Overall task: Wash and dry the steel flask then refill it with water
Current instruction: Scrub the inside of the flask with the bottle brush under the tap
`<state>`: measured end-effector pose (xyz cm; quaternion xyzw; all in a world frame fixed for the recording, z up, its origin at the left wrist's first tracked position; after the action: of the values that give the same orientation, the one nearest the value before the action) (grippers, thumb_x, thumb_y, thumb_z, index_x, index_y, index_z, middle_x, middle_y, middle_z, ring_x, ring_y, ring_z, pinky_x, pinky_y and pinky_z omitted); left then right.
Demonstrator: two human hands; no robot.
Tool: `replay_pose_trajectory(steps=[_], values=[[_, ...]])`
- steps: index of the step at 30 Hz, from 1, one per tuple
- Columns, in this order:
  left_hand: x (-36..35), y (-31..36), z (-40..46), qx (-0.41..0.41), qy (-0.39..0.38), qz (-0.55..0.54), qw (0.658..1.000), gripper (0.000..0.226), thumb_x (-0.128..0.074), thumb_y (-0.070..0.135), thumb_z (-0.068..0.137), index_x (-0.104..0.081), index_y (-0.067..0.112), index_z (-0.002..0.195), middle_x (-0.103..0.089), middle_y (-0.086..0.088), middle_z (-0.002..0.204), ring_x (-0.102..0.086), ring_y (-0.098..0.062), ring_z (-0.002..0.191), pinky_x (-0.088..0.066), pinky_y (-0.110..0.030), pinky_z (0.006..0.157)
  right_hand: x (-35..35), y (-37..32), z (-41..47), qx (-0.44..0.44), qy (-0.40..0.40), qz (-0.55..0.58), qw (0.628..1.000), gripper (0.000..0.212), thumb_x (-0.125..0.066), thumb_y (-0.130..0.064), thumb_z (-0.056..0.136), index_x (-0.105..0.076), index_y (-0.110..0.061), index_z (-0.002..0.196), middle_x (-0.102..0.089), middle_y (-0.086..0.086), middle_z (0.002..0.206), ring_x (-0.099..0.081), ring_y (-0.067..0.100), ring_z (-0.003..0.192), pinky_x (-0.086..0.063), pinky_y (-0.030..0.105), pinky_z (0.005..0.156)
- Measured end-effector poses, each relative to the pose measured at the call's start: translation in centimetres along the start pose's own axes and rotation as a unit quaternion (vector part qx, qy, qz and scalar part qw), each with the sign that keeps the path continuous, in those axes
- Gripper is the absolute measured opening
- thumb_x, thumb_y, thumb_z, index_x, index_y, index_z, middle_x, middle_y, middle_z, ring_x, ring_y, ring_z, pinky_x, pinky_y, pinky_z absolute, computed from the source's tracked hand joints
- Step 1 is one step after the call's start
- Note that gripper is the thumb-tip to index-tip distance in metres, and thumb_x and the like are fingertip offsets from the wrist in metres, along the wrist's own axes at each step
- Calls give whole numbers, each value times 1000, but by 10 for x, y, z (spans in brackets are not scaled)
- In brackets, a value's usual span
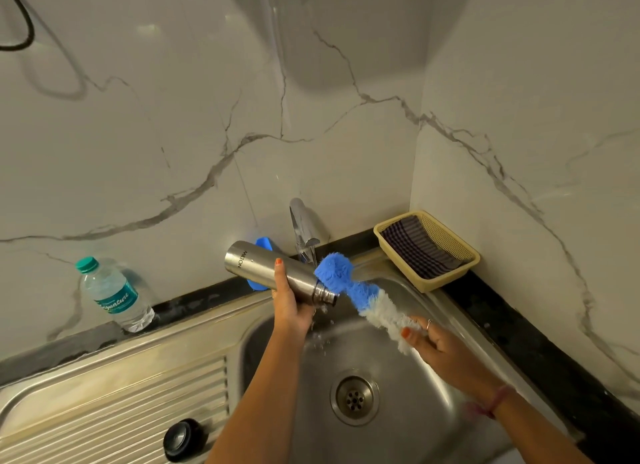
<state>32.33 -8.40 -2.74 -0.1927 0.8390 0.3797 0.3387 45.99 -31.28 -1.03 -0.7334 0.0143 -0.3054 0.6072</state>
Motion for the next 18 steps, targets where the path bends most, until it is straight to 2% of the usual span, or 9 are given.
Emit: replay_pose_trajectory(steps=[1, 3, 6, 9, 11, 13, 15, 18], values=[[0, 2, 0, -7, 2, 1, 1000, 101, -86, 48, 59, -38, 21, 144, -65, -16, 127, -69, -35, 108, -58, -55, 83, 2, 0, 0, -6, 1, -2, 1000, 45, -48, -57, 88, -55, -31, 125, -72, -5, 89, -67, 19, 81, -56, 35, 74], [1, 5, 1, -27, -1, 19, 999, 94, -81, 48, 65, -36, 23, 144, -63, -15, 128, -66, -34, 111, -54, -57, 93, 6, 2, 1, -18, 8, -3, 1000, 46, -48, -49, 88, -54, -26, 128, -71, -9, 91, -68, 10, 84, -58, 28, 76], [-2, 4, 4, -37, -6, 63, 997, 82, -74, 51, 76, -35, 28, 144, -60, -15, 131, -63, -35, 116, -48, -59, 101, 4, -2, -4, -7, 4, -26, 1000, 37, -49, -53, 89, -54, -40, 122, -72, -1, 93, -68, 26, 86, -57, 44, 77], [-7, 3, 5, -23, -5, 69, 997, 67, -65, 48, 89, -37, 23, 144, -61, -16, 128, -64, -33, 113, -55, -51, 91, -1, 4, -4, 6, -15, -55, 998, 34, -46, -64, 89, -51, -50, 120, -71, 5, 93, -67, 32, 85, -56, 48, 76], [-11, 2, 3, -6, -16, 63, 998, 61, -58, 41, 92, -38, 19, 145, -61, -16, 127, -63, -32, 112, -56, -46, 79, 3, -2, -2, 11, 23, -53, 998, 30, -50, -52, 92, -52, -41, 119, -71, -8, 84, -69, 18, 75, -58, 35, 69], [-13, 1, 3, -9, -28, 71, 997, 58, -58, 34, 94, -36, 20, 145, -60, -16, 130, -62, -34, 115, -56, -50, 77, 8, -6, -1, 11, 59, -50, 997, 27, -52, -35, 95, -55, -26, 120, -68, -18, 74, -61, 5, 57, -52, 25, 57], [-14, 1, 2, -26, -31, 87, 995, 53, -62, 30, 95, -38, 22, 141, -59, -15, 130, -62, -33, 115, -56, -53, 80, 8, -5, -2, 15, 68, -60, 996, 29, -51, -30, 95, -56, -21, 122, -67, -18, 72, -58, 6, 52, -50, 25, 51], [-11, 5, 1, -37, -18, 95, 995, 55, -66, 29, 92, -40, 22, 140, -59, -13, 129, -63, -30, 112, -55, -49, 86, 6, -3, -6, 16, 56, -65, 996, 31, -52, -29, 96, -52, -22, 126, -65, -19, 67, -54, 4, 49, -44, 18, 47]])
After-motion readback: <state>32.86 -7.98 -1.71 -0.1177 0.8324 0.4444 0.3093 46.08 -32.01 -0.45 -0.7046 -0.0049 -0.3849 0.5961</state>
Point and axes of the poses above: each hand's wrist, its own z-axis towards the middle knuckle, its own x-axis out of the back of the hand, y = z × x, the point moved 7 cm from there along z, towards the middle knuckle
